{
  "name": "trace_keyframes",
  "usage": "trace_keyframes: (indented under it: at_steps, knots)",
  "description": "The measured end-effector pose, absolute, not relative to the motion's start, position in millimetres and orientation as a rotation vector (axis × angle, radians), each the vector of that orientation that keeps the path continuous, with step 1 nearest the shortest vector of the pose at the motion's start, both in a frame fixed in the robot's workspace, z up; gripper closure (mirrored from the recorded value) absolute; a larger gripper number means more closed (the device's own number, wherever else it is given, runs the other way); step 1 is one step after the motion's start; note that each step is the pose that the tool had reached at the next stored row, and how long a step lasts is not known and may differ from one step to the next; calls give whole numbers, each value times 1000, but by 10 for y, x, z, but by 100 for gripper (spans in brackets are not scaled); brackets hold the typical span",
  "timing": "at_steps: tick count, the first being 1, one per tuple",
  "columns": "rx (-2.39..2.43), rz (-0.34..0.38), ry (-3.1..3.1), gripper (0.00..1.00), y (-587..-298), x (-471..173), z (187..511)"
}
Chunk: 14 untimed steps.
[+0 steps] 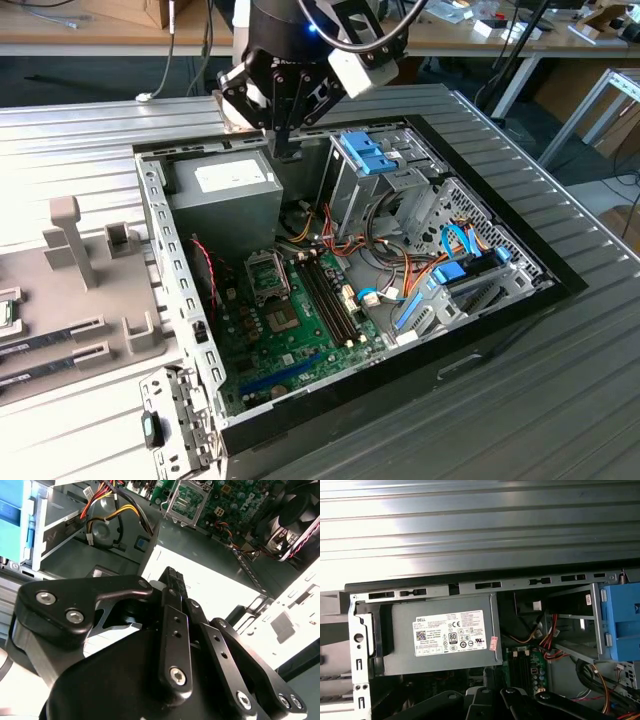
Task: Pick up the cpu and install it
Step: 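Reach for the cpu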
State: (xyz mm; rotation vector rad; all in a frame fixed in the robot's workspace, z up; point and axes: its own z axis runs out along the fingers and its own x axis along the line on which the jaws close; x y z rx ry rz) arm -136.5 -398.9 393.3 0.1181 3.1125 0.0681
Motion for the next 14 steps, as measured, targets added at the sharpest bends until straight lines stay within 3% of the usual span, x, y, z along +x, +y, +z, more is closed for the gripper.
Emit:
trace_keyframes:
  at_steps: [14]
  knots:
    - [118,68,3113,90,-3989,-1415,3933]
